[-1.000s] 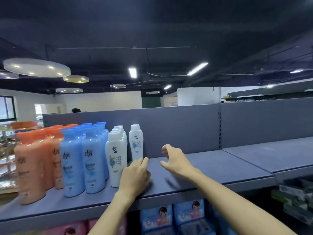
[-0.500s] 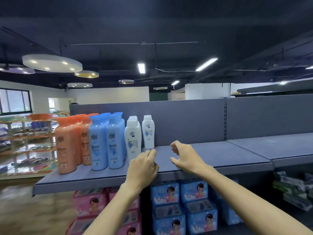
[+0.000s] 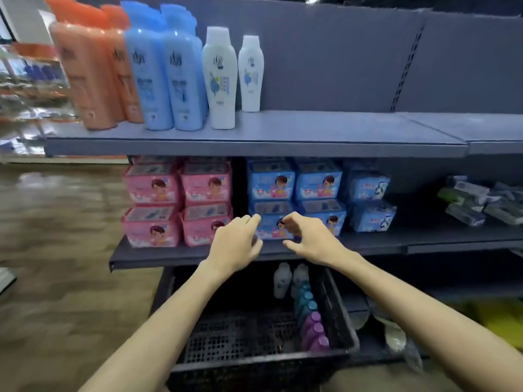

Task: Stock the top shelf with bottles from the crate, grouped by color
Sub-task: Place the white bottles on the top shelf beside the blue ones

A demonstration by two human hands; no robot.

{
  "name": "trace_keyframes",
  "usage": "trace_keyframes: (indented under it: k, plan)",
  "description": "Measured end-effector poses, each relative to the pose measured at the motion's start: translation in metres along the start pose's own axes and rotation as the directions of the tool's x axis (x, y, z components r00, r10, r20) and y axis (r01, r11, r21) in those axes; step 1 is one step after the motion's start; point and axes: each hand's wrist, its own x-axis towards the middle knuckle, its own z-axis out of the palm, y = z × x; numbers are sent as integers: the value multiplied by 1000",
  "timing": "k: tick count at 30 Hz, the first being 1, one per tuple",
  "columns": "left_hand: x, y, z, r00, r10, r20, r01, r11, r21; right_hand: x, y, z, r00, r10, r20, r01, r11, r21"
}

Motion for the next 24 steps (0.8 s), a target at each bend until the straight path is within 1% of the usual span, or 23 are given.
trace_keyframes:
  k: [5,9,12,15,19,21,24]
  plan:
    - [-19,5,35,996,-8,93,10,1000,-15,-10,26,33,989,119,84,-115,992,-48]
    - [-23,5,60,988,-44,146,51,998,-44,-15,45,54,975,188,121,-188,982,-12]
    - [-35,9,83,976,-63,209,78,995,-67,-24,63,76,948,259,187,-261,965,-16]
    - [-55,17,108,942,-99,321,141,984,-112,-41,84,103,894,339,295,-336,940,-61]
    - [-73,23,142,887,-130,442,184,979,-82,-59,111,137,790,426,442,-435,896,-87]
    - [-75,24,155,859,-146,491,202,977,-63,-59,125,150,747,445,493,-462,882,-97]
    - [-70,25,172,821,-184,541,241,970,-36,-52,141,163,720,439,538,-465,880,-95]
